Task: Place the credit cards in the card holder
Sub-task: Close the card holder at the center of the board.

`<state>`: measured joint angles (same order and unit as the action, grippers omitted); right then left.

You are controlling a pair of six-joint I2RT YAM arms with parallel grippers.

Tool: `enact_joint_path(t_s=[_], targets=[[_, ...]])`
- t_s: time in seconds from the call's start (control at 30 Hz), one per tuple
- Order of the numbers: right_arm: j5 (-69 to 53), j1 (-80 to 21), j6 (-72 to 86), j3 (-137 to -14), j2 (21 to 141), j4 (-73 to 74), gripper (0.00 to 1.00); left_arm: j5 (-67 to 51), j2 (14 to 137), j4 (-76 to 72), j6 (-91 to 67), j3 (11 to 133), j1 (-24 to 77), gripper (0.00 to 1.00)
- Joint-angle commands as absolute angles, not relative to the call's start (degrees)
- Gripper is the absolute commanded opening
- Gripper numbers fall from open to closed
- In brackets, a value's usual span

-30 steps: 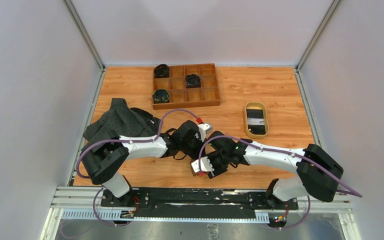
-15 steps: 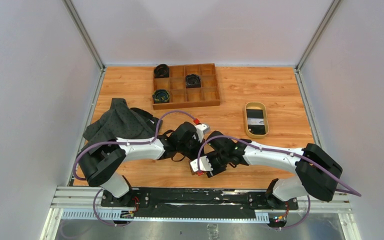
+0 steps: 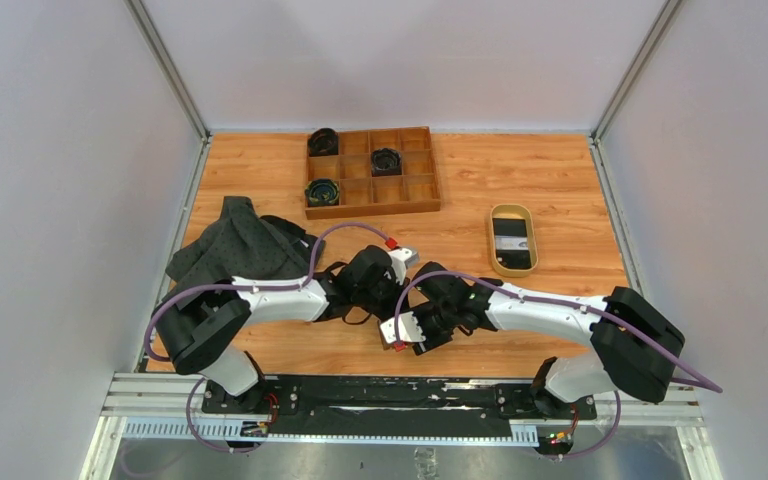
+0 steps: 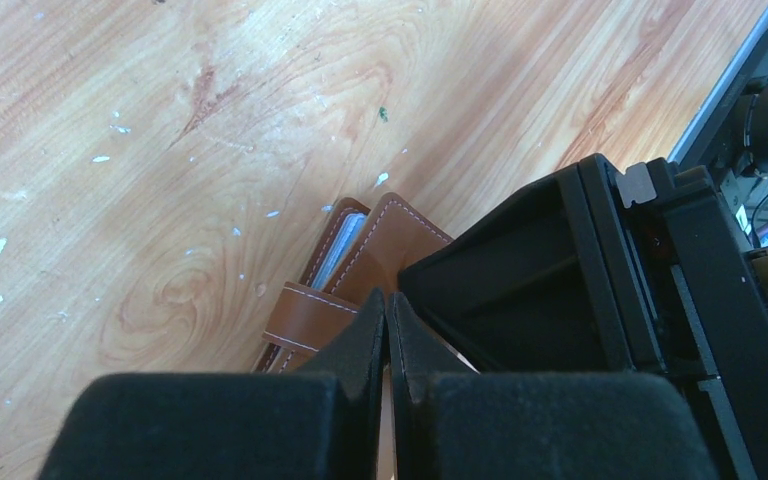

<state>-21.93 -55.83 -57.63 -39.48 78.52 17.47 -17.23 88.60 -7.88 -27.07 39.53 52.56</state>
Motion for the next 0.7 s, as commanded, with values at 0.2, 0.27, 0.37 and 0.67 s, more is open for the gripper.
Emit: enact_joint_path(t_s=[0.2, 0.27, 0.37, 0.67], targets=[[-18.7, -56.3, -56.6, -39.1, 80.4, 17.4, 0.49, -18.0, 89.2, -11.6, -30.7, 37.4, 54.1, 0.0], [-18.7, -56.3, -56.6, -39.1, 80.5, 17.4, 0.49, -17.8, 89.3, -12.2, -31.1, 37.0, 54.2, 0.0], [-18.8, -56.3, -56.5, -39.1, 80.5, 17.3, 0.49, -17.7, 89.7, -13.0, -31.4, 36.5, 54.2, 0.0], [-18.8, -56.3, -56.6, -39.1, 80.7, 17.6, 0.49, -17.0, 89.6, -15.8, -33.2, 34.1, 54.4, 0.0]])
